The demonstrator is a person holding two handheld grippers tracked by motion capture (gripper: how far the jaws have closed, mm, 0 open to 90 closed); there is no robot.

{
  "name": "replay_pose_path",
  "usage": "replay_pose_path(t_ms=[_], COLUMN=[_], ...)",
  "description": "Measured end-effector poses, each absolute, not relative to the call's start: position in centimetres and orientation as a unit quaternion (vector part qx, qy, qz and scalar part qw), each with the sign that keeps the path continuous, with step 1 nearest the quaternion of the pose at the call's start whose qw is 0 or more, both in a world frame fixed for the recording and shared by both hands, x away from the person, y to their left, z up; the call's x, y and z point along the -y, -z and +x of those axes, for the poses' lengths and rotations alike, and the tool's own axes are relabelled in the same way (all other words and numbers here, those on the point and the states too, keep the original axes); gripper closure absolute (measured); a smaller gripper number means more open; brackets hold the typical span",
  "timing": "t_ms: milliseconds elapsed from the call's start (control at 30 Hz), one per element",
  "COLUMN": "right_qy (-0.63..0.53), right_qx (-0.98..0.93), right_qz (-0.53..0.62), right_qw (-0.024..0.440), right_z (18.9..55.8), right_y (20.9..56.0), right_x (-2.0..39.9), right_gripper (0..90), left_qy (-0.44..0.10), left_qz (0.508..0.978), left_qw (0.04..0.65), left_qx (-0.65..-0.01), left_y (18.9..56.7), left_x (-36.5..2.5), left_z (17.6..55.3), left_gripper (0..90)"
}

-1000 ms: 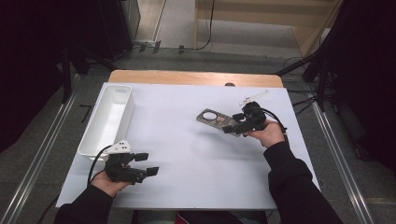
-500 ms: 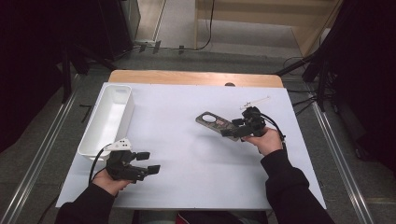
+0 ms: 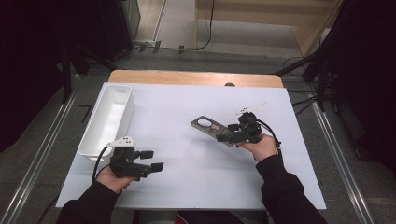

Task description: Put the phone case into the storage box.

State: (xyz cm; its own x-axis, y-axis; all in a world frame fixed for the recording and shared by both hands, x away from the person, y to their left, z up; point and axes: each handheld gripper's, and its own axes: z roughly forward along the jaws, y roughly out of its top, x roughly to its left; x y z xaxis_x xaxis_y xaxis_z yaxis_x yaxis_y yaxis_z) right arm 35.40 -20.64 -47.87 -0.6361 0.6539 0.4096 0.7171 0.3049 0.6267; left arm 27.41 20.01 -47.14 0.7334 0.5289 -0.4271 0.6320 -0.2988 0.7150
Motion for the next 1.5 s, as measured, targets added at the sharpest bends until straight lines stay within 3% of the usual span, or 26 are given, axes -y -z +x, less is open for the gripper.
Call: replay_pose_path(t_ms=[800, 1500], right_qy=[0.439, 0.464], right_qx=[0.774, 0.751], right_qz=[-0.455, -0.47], right_qw=[0.032, 0.023], right_z=[33.5, 32.9], right_y=[47.5, 47.2], right_x=[19.3, 19.0], right_gripper=[10.8, 10.7], left_qy=[0.052, 0.091], left_qz=[0.797, 0.785], left_qw=[0.445, 0.431], left_qx=[-0.404, -0.435], left_y=[46.5, 45.3], left_x=[-17.6, -15.3], left_z=[30.0, 33.3], left_gripper=[22.0, 22.0])
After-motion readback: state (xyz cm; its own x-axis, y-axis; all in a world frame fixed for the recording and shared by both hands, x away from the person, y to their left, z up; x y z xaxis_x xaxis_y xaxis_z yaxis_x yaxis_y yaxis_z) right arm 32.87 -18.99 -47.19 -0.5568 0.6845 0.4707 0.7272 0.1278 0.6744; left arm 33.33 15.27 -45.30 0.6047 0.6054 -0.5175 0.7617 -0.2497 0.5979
